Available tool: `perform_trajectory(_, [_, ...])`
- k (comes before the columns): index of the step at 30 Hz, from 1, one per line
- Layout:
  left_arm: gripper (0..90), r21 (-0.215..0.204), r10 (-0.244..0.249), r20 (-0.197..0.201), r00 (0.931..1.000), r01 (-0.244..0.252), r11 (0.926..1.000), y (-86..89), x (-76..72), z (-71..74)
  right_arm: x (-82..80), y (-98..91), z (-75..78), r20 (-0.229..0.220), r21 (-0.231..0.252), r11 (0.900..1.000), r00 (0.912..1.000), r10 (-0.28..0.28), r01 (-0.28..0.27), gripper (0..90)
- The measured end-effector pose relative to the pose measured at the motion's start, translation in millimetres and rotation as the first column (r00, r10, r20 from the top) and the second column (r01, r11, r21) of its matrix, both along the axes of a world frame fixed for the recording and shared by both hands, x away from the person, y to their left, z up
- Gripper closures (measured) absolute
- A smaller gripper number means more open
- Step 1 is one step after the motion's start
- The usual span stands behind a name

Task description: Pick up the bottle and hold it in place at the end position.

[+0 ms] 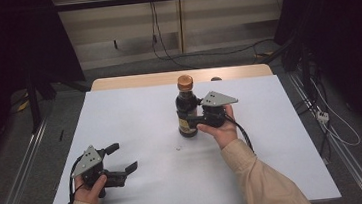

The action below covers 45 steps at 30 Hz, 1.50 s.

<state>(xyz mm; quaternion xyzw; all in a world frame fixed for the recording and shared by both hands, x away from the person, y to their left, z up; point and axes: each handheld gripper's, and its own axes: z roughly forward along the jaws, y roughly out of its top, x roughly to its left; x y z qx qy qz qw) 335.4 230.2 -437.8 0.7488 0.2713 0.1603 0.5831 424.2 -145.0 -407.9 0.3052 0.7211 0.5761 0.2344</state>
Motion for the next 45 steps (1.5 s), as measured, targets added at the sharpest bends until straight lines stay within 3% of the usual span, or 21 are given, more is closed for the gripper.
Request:
perform_trajectory(10, [4.7,-0.005,0.0,0.001,1.0,0.0,1.0,0.0,0.7,0.0,2.6,3.8,-2.7,0.029,0.014,0.9999,0.9996,0.001,-0.002,30.3])
perform_trajectory(18, [4.7,0.0,-0.002,0.002,1.0,0.002,1.0,-0.1,0.2,0.2,2.4,-1.2,-2.1,0.01,0.016,0.9998,0.9999,0.008,-0.008,30.1])
perform_trajectory(27, [4.7,0.001,-0.003,0.0,1.0,0.003,1.0,-0.5,0.7,-0.3,3.9,-3.1,-2.6,0.023,0.011,0.9994,0.9992,0.033,-0.033,30.1])
perform_trajectory(45, [4.7,0.001,-0.007,0.005,1.0,0.007,1.0,-1.7,0.0,0.3,-1.8,-2.0,-0.4,-0.023,0.002,0.9999,0.9997,-0.011,0.011,29.5])
